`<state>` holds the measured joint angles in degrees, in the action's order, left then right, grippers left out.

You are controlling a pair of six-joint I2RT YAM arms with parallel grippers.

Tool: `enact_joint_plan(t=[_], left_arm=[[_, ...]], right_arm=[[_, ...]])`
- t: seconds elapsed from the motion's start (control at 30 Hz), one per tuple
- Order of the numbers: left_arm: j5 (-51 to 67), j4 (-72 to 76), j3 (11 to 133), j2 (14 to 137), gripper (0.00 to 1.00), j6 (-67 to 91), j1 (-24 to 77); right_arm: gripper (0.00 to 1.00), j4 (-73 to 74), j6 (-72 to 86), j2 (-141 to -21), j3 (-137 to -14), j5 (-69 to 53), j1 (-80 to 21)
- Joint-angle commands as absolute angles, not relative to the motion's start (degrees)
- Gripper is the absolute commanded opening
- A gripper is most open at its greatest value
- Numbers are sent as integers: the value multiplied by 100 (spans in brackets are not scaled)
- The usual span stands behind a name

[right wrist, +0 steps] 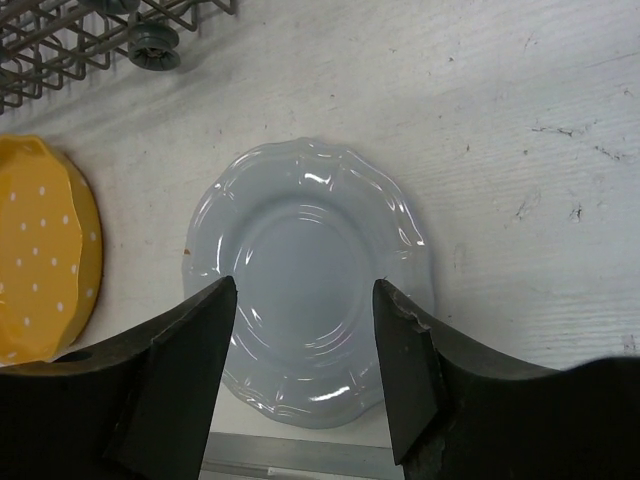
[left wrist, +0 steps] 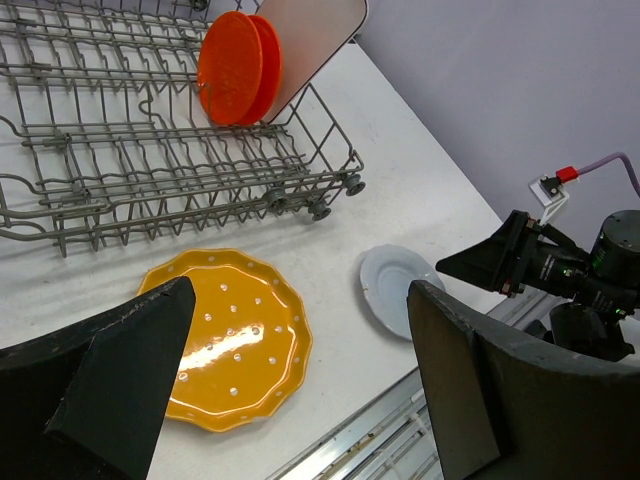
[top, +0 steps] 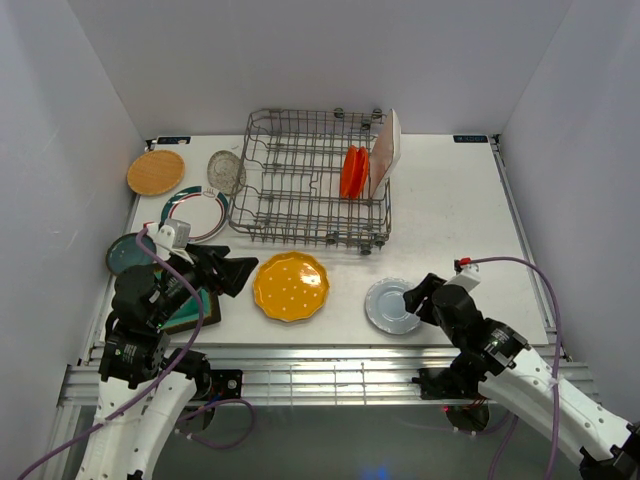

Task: Load the plates into the dish rack
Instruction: Insert the plate into the dish rack, then pick up the plate from the corner of the board.

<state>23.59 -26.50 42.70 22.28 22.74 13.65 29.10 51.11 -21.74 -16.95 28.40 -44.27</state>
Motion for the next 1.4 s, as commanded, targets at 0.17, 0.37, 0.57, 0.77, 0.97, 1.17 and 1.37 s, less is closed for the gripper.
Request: enact_joint_plan(t=[0.17, 0.37, 0.57, 0.77, 0.97, 1.17, 1.37], left_arm=[[2373, -2575, 4254, 2206, 98, 2232, 1397], [2355, -2575, 4254, 2180, 98, 2241, 1406], [2356, -2575, 4254, 2153, 98, 2232, 1415], [2355, -2575, 4254, 2162, 98, 2241, 1406], [2364, -2575, 4254, 2153, 98, 2241, 1406], [2356, -2575, 4263, 2118, 98, 2241, 1406], [2355, -2575, 4254, 2109, 98, 2241, 1406]], right_arm=[[59, 3190, 5888, -2698, -1442, 2935, -4438], [55, 3313, 6152, -2760, -1371, 2953, -4430], [54, 3322, 6108, -2426, -1345, 2944, -4438], [61, 3594, 6248, -2460, -1546, 2997, -4438], [63, 4348, 6442, -3102, -2170, 3252, -4430], [65, 4483, 6477, -3147, -2250, 3252, -4438], [69, 4184, 6390, -2637, -1969, 3164, -4438]])
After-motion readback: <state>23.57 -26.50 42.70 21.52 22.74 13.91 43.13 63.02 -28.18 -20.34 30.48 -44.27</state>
